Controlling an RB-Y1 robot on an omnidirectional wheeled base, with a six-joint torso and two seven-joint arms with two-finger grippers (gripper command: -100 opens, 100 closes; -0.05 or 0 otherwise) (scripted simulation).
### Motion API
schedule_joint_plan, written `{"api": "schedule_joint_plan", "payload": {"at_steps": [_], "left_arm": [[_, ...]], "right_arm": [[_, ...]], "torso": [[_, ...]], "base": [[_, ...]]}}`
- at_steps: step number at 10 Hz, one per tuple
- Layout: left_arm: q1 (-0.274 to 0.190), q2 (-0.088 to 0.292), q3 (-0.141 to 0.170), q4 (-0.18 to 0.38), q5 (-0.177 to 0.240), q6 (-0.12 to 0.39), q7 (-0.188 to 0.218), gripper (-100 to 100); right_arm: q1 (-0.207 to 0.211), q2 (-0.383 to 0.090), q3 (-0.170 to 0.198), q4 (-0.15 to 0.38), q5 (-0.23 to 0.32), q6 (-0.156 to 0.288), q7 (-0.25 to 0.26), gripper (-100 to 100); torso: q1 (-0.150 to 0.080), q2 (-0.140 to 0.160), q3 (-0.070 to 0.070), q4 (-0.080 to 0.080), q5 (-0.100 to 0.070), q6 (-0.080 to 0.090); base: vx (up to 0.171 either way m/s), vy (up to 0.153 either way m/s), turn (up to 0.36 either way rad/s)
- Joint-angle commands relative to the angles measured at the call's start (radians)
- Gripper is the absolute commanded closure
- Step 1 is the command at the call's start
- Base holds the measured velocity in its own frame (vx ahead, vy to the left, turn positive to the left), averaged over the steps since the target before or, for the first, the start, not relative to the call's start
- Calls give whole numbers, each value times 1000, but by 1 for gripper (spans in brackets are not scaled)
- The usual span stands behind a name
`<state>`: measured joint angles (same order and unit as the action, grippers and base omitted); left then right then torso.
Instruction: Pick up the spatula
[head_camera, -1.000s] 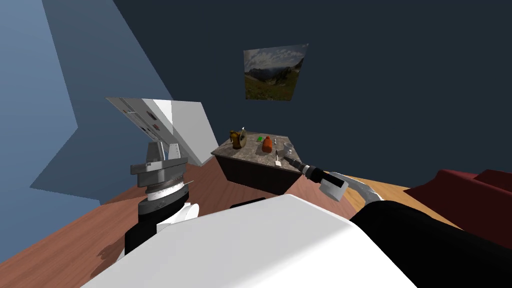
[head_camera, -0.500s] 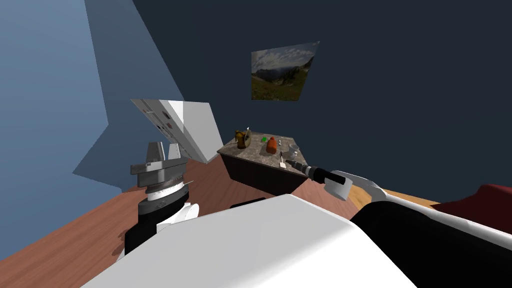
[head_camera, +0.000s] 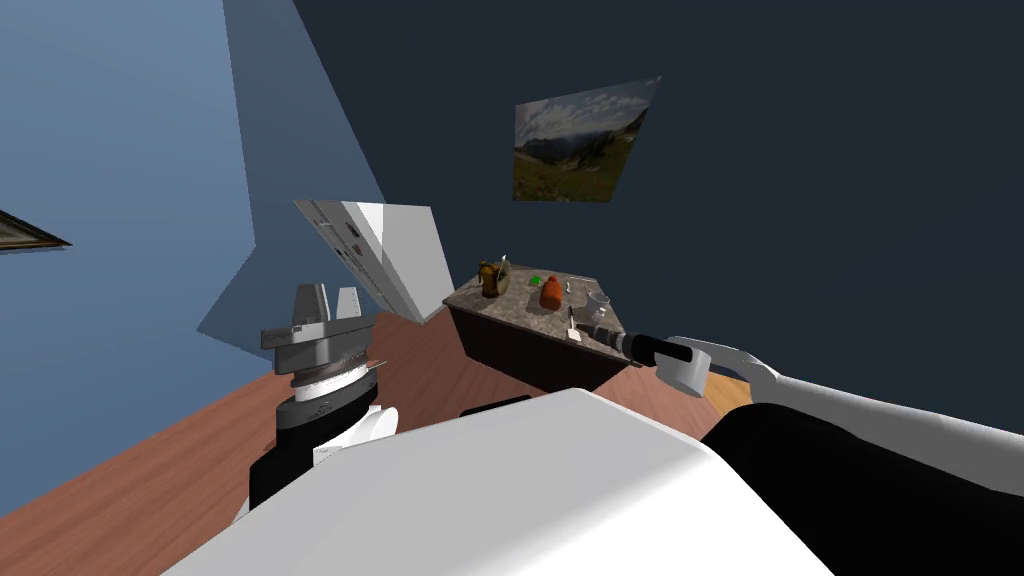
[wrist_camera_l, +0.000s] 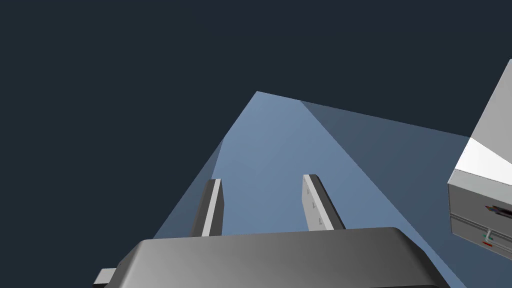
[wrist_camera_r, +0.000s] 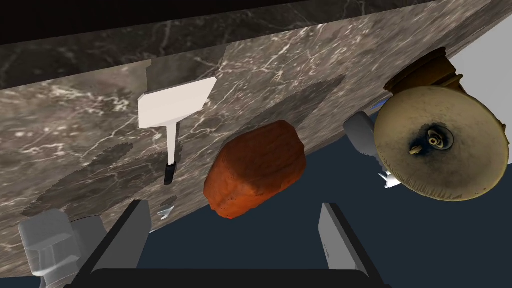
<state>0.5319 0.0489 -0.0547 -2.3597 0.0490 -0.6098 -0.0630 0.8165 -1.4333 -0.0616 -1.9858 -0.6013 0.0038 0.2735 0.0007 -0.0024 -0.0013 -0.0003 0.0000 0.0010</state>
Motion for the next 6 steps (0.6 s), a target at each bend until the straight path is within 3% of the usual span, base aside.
{"api": "schedule_joint_plan", "payload": {"at_steps": [1, 2, 5, 6], "left_arm": [[0, 0, 0, 0, 0, 0, 0, 0], [0, 0, 0, 0, 0, 0, 0, 0], [0, 0, 0, 0, 0, 0, 0, 0], [0, 0, 0, 0, 0, 0, 0, 0]], "right_arm": [[25, -50, 17, 32, -41, 12, -6, -100], [25, -66, 17, 32, -41, 12, -6, -100], [72, -154, 32, 68, -113, 52, -21, -100], [72, -162, 32, 68, -113, 52, -21, -100]], "torso": [[0, 0, 0, 0, 0, 0], [0, -1, 0, 0, 0, -1], [0, 0, 0, 0, 0, 0], [0, -1, -1, 0, 0, -1]], "base": [[37, 24, 199], [33, 17, 91], [39, 22, 143], [39, 13, 103]]}}
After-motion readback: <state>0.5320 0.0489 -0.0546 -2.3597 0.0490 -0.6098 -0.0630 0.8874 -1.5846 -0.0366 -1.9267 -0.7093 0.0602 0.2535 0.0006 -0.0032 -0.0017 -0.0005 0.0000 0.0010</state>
